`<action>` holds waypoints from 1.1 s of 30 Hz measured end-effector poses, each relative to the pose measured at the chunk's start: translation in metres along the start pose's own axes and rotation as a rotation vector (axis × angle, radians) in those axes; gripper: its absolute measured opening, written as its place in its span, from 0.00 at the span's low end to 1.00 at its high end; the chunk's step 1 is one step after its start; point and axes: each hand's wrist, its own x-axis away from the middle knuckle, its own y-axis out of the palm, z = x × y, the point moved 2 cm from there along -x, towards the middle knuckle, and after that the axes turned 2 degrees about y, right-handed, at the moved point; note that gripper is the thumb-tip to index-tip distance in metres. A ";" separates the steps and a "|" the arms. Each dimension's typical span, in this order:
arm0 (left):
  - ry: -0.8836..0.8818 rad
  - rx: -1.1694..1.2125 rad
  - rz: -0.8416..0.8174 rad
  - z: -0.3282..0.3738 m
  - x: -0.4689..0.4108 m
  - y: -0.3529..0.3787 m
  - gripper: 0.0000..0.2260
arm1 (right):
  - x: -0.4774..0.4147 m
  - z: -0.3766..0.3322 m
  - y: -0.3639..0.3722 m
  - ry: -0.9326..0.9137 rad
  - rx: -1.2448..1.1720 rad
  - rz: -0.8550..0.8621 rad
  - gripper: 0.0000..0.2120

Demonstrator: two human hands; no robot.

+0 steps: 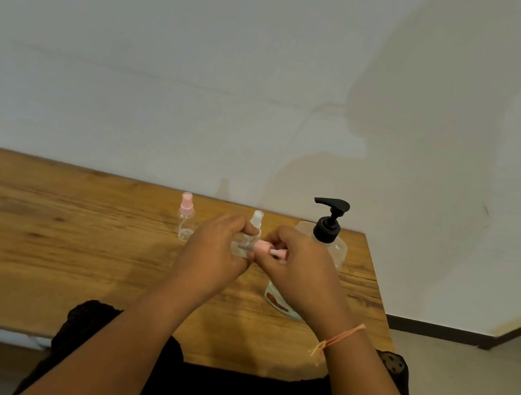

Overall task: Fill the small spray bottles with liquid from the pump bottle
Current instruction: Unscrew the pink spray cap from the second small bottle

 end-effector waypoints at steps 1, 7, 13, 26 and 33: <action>0.006 -0.008 0.001 -0.001 0.000 0.000 0.12 | 0.000 -0.001 -0.001 -0.042 -0.060 -0.025 0.09; 0.005 -0.035 0.002 -0.001 0.000 0.001 0.13 | 0.000 0.001 -0.001 0.108 -0.045 0.004 0.23; 0.012 0.006 -0.001 -0.004 0.000 0.000 0.13 | -0.001 0.000 -0.001 0.033 -0.097 -0.033 0.13; 0.013 -0.018 0.011 -0.006 -0.005 0.005 0.13 | 0.005 -0.001 -0.014 0.078 -0.066 0.041 0.10; -0.233 0.006 0.221 -0.026 -0.012 -0.002 0.08 | 0.017 0.002 -0.038 0.100 -0.033 -0.024 0.06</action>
